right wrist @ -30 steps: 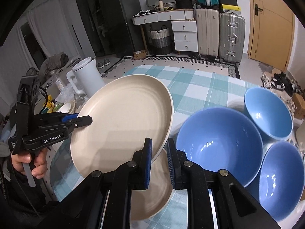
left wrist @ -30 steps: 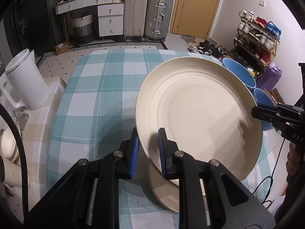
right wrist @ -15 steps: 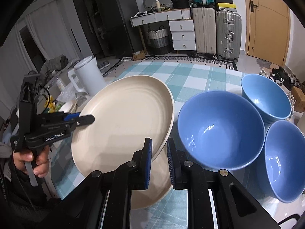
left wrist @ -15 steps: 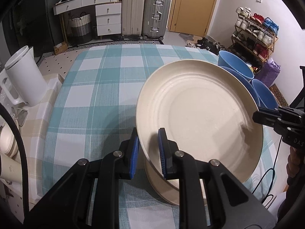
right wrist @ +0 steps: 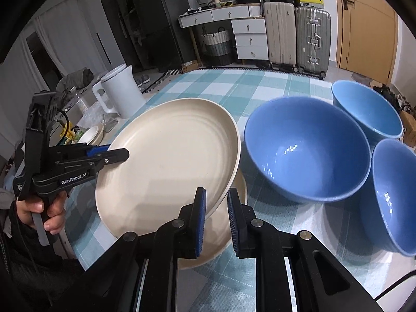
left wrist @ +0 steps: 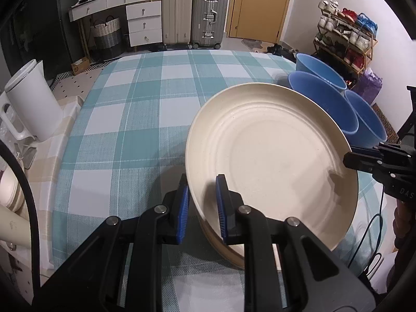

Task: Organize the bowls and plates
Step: 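Lift the cream plate with both tools and carry it over the plate stack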

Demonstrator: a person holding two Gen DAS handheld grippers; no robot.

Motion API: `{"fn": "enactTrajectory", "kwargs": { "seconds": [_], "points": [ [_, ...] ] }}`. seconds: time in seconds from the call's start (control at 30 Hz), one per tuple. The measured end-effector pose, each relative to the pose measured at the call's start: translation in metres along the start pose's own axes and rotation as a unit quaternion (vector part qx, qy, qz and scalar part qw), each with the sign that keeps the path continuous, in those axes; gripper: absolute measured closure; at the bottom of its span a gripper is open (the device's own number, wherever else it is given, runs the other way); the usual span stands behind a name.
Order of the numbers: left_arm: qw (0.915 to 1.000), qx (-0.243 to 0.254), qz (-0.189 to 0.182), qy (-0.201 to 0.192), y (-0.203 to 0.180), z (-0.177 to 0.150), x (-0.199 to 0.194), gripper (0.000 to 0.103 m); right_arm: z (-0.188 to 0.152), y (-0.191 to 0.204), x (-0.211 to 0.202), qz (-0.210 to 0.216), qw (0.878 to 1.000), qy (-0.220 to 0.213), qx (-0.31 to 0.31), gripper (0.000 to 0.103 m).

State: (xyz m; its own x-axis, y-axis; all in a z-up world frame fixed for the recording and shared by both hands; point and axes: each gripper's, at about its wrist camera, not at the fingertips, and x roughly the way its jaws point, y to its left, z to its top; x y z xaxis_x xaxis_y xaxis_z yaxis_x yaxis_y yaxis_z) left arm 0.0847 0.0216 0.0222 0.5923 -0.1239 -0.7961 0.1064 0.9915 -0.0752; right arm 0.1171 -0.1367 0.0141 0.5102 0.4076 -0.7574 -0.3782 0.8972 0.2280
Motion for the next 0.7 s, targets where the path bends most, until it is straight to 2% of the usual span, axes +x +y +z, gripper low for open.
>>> {"fn": "enactTrajectory", "kwargs": {
  "seconds": [0.27,0.7],
  "points": [
    [0.9998,0.005,0.000,0.019,-0.002,-0.016,0.012,0.088,-0.018,0.003,0.013,-0.011,1.000,0.008,0.001,0.086],
    [0.9991,0.027,0.020,0.026,-0.015,-0.026,0.025,0.086,-0.032,0.005,0.026,-0.030,0.999,0.018,0.004,0.086]
  ]
}}
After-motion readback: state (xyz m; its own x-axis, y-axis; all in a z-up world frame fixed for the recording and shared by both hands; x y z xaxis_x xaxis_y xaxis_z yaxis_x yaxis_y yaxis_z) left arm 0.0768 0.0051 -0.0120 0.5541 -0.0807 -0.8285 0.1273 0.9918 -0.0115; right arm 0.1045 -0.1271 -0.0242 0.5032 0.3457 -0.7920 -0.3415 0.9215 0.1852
